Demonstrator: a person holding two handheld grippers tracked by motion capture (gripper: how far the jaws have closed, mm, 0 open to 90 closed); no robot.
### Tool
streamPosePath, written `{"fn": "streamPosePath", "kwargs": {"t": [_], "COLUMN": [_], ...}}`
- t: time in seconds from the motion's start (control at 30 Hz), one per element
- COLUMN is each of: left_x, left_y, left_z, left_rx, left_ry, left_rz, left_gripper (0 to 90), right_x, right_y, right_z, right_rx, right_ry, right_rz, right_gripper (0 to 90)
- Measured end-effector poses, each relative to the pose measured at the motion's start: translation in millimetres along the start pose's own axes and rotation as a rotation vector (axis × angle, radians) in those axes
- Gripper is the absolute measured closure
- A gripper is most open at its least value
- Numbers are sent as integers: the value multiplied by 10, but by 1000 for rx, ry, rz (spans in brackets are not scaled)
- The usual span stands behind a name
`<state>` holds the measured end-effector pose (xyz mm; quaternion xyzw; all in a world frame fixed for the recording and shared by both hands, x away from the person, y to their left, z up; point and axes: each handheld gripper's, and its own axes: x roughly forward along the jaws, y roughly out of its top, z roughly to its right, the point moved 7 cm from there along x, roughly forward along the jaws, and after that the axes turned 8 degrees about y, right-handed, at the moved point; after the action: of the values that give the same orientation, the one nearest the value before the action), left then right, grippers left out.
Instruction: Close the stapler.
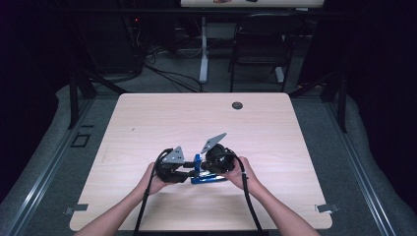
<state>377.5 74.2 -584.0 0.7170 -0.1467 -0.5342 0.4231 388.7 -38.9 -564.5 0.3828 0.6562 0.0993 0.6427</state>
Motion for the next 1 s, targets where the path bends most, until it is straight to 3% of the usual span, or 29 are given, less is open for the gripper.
{"fn": "streamPosePath", "kwargs": {"t": [0.27, 0.33, 0.5, 0.67, 1.0], "left_x": [121, 155, 204, 219, 258], "left_y": [15, 9, 15, 18, 35], "left_z": [35, 42, 55, 62, 69], "left_rx": [10, -4, -1, 5, 12], "left_ry": [14, 16, 21, 29, 30], "left_rz": [-9, -9, -13, -12, -49], "left_gripper": [640, 641, 639, 639, 634], "right_x": [-162, -185, -225, -309, -683], "right_y": [-91, -118, -197, -249, -217], "right_z": [85, 84, 111, 172, 298], "right_rx": [47, 58, 69, 93, 167], "right_ry": [-12, -6, -26, -41, -99], "right_rz": [3, 8, -20, -10, 115], "right_gripper": [886, 882, 881, 876, 863]}}
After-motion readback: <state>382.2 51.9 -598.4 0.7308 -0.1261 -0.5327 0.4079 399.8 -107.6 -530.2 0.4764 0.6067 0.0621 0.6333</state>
